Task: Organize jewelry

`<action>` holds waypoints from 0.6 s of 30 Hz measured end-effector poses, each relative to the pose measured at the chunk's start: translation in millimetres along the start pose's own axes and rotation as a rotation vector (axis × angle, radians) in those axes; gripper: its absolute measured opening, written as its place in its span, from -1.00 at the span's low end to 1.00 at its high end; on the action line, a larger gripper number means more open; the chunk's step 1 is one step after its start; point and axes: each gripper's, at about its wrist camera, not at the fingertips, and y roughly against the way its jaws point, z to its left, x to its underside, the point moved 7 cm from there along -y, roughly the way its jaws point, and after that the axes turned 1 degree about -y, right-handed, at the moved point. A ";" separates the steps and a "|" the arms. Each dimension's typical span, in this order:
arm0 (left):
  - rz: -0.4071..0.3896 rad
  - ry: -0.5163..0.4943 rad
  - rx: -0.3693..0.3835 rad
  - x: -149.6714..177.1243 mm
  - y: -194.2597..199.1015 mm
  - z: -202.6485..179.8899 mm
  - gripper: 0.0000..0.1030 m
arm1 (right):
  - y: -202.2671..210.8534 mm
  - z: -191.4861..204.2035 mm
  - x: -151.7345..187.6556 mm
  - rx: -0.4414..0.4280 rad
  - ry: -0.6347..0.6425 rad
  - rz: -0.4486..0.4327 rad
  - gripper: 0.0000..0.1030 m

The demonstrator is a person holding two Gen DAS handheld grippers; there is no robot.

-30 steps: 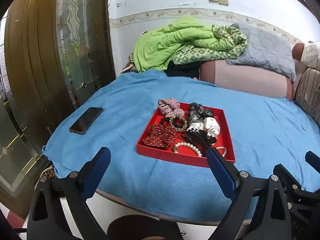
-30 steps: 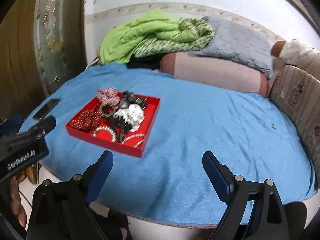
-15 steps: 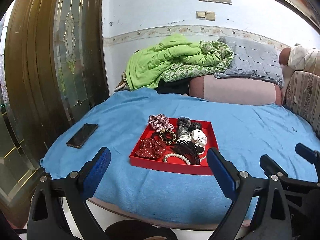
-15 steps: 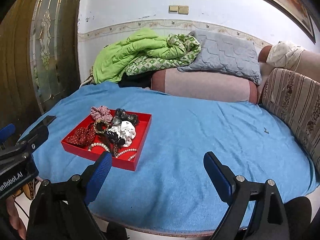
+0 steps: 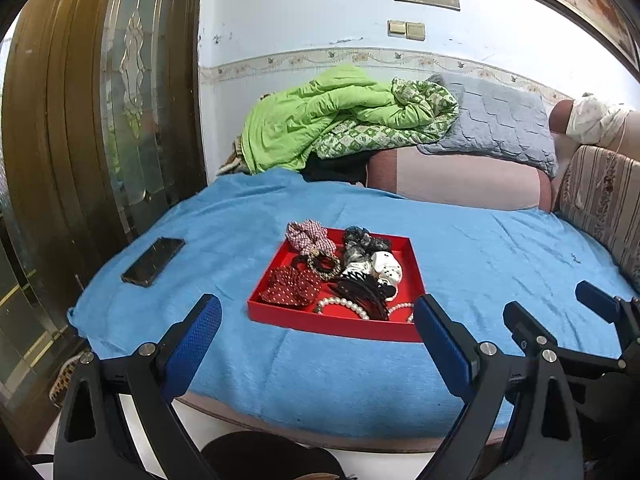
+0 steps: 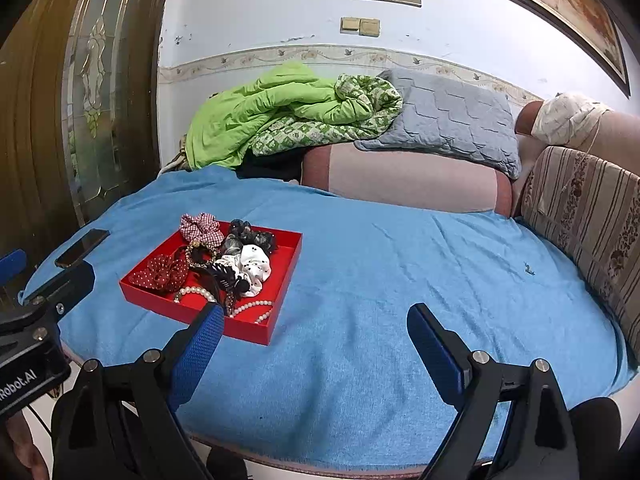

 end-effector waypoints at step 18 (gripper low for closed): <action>0.032 0.005 0.009 2.0 -3.9 1.3 0.87 | -0.4 1.5 1.0 -0.002 0.009 0.005 0.85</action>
